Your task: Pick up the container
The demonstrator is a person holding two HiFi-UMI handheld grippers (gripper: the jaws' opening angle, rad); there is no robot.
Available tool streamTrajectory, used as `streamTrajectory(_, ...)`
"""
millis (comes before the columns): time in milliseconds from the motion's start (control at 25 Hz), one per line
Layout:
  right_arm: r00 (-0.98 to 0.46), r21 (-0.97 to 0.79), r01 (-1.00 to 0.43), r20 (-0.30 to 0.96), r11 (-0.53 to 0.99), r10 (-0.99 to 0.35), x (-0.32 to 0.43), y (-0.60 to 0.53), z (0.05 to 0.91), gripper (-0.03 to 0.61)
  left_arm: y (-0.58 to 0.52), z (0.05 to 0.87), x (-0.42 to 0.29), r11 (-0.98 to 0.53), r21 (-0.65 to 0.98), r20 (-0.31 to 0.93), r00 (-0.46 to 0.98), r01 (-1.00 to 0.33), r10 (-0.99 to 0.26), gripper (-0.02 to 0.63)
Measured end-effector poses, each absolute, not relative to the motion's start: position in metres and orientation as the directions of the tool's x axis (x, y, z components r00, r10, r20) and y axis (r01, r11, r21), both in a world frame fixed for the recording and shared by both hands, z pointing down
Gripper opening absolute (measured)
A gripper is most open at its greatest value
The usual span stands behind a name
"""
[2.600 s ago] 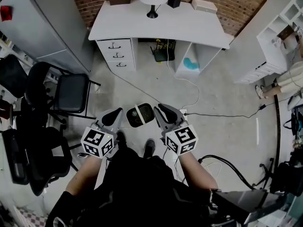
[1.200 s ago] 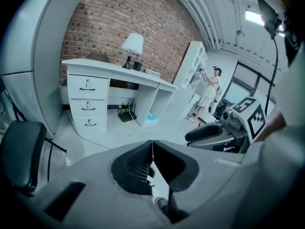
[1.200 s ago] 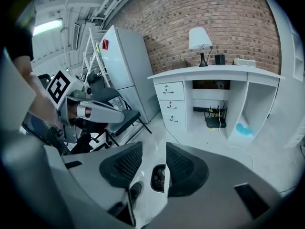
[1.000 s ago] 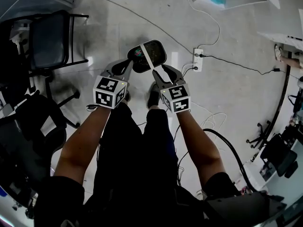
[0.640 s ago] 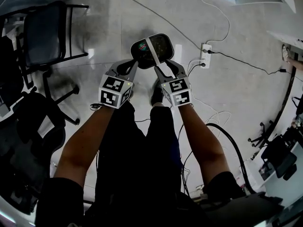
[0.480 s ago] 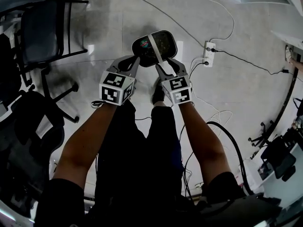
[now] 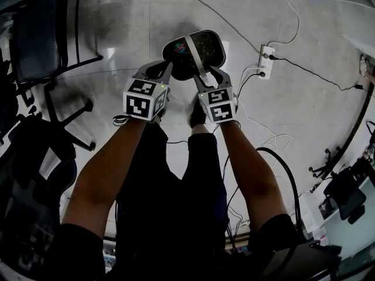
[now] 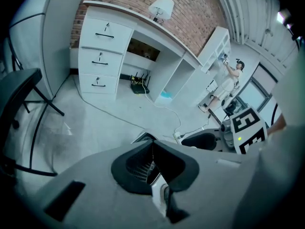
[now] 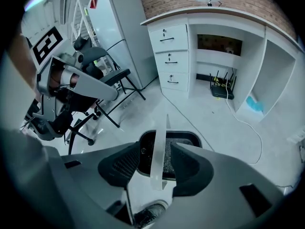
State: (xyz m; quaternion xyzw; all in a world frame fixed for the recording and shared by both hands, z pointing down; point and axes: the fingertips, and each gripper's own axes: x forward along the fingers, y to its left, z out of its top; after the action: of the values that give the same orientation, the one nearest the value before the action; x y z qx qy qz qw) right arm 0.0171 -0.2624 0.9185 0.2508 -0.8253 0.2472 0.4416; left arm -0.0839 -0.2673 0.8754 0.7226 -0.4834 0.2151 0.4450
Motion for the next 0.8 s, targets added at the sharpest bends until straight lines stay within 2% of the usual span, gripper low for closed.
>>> streamTrajectory(800, -0.451, -0.178, -0.655, 0.872, 0.734, -0.190, 0.000, -0.280, 0.992, 0.166, -0.271, 0.941, -0.078, -0.114, 0.469, 0.755, 0.465, -0.876, -0.463, 0.011)
